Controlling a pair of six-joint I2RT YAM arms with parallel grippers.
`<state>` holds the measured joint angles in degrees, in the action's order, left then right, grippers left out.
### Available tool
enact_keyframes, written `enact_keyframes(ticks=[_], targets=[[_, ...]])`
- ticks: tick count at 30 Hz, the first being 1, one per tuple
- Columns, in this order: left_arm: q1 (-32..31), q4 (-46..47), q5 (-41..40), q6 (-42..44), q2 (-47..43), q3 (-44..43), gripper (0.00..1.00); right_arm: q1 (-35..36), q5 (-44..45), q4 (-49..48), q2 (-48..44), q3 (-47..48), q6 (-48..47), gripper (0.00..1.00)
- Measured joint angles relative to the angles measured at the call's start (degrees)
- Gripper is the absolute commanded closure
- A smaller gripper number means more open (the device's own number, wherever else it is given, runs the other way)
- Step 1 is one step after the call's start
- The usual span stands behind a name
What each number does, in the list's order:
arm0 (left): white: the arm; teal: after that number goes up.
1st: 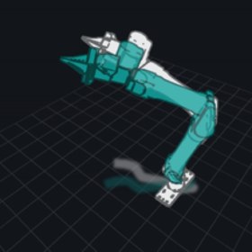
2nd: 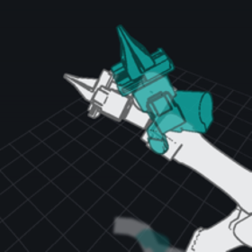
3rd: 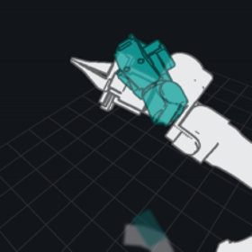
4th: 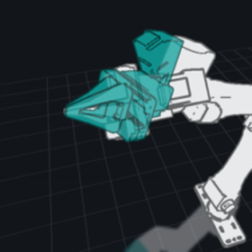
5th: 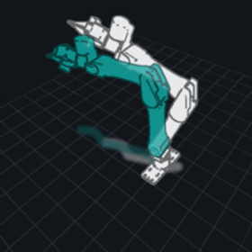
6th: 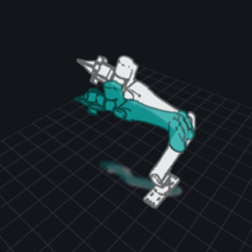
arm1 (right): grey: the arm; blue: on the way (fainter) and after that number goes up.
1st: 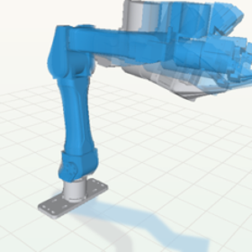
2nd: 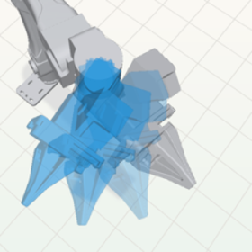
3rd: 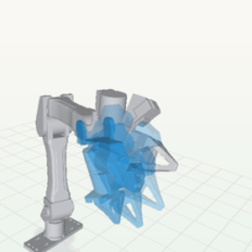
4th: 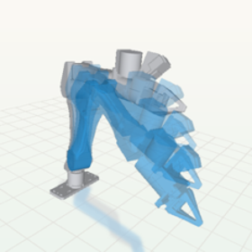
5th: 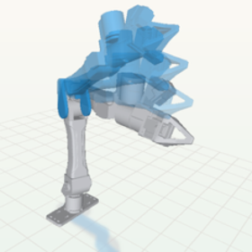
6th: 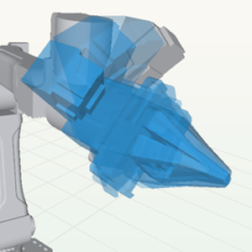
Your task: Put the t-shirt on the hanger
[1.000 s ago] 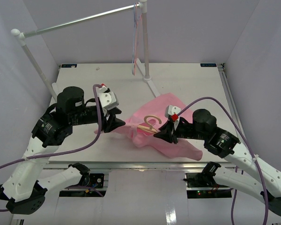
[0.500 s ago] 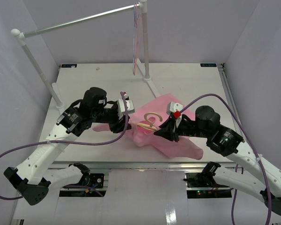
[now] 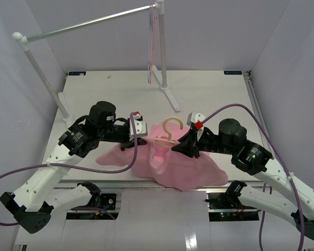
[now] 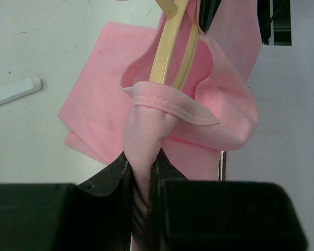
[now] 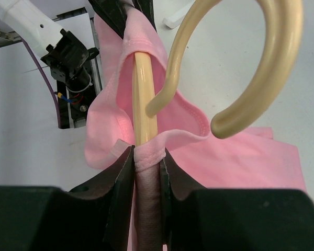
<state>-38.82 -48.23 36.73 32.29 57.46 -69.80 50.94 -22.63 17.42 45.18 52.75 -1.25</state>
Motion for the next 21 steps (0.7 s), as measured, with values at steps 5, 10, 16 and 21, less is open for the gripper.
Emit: enact_keyframes(ticks=[5, 10, 16, 21], targets=[[-0.49, 2.0, -0.58, -0.97, -1.0, 0.69, 1.0, 0.93, 3.82, -1.63, -3.5, -2.41, -0.25, 0.76], [-0.55, 4.82, -1.73, -2.26, -4.31, 2.95, 1.0, 1.82, 7.54, -1.7, -7.62, -3.41, 0.34, 0.72], [-0.16, 5.69, -4.33, -5.65, -5.68, 3.04, 1.0, 1.62, 16.65, 2.0, -10.54, -2.82, 1.07, 0.5], [0.14, 5.84, -7.12, -8.89, -7.31, 3.13, 1.0, 0.33, 23.96, 8.66, -9.4, -0.63, 0.81, 0.36]])
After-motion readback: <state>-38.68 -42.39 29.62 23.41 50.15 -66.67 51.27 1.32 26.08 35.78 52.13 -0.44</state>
